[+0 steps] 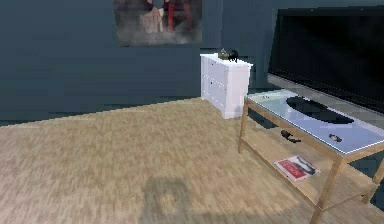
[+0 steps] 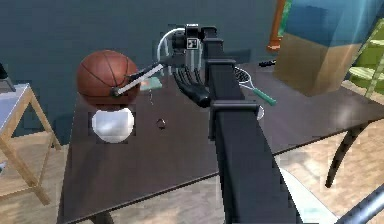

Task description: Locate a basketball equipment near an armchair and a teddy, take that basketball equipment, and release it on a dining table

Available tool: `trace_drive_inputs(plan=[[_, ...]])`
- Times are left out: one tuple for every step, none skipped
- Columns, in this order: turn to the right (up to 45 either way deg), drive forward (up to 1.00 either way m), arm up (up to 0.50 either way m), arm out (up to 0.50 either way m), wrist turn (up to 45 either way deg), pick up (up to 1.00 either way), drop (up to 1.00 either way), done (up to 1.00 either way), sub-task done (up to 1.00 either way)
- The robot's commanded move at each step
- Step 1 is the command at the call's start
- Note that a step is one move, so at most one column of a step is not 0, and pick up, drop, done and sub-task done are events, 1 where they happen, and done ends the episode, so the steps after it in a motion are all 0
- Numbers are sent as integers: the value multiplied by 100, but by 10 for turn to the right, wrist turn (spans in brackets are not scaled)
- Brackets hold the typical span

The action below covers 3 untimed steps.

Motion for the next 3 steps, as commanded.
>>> trace_drive_inputs(plan=[[0, 0, 0, 0, 450, 0, 0, 0, 0], [0, 0, 0, 0, 450, 0, 0, 0, 0], [0, 0, 0, 0, 450, 0, 0, 0, 0]])
